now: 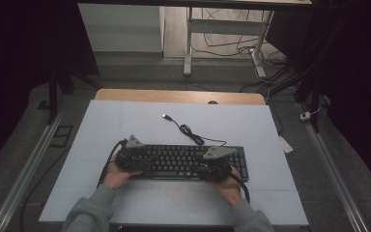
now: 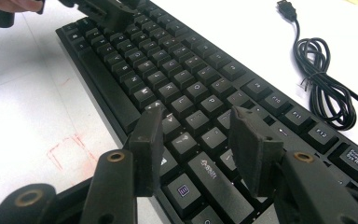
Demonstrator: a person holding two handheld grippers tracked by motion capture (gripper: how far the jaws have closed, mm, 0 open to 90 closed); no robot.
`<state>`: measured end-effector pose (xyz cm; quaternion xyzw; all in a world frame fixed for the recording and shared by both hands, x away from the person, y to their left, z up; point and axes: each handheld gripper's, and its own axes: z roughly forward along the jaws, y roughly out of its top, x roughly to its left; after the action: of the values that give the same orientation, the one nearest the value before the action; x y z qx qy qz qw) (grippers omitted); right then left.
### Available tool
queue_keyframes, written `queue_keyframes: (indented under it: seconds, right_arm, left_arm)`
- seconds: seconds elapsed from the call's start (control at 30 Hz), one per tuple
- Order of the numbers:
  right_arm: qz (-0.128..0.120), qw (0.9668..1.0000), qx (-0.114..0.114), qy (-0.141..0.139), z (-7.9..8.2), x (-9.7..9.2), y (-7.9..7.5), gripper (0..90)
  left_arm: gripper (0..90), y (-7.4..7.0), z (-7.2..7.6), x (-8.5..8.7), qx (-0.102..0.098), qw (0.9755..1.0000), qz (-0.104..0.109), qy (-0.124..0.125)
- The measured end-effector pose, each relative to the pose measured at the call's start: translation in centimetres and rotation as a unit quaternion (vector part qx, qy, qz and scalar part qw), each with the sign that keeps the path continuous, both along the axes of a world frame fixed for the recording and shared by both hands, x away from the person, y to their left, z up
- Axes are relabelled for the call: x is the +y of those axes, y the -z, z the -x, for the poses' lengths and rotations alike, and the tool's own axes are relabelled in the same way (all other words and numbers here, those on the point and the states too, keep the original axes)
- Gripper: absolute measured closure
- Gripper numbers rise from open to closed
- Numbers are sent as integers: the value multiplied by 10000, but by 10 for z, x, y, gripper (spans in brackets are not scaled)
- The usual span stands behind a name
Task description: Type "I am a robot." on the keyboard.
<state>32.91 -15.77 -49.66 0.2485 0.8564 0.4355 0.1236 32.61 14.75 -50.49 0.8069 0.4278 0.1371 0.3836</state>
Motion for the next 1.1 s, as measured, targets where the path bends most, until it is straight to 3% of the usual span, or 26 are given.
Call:
queue_keyframes:
  seconds: [0.43,0.67,1.1]
  right_arm:
    - [39,10000,8,-19,0,1,2,550]
    - [44,10000,22,-22,0,2,3,550]
    - [43,10000,15,-23,0,2,3,549]
  left_arm:
    - [889,5,-9,-10,55,9999,-50,147]
    - [891,12,-13,-15,148,9996,-162,151]
    - [890,16,-14,-21,131,9995,-263,111]
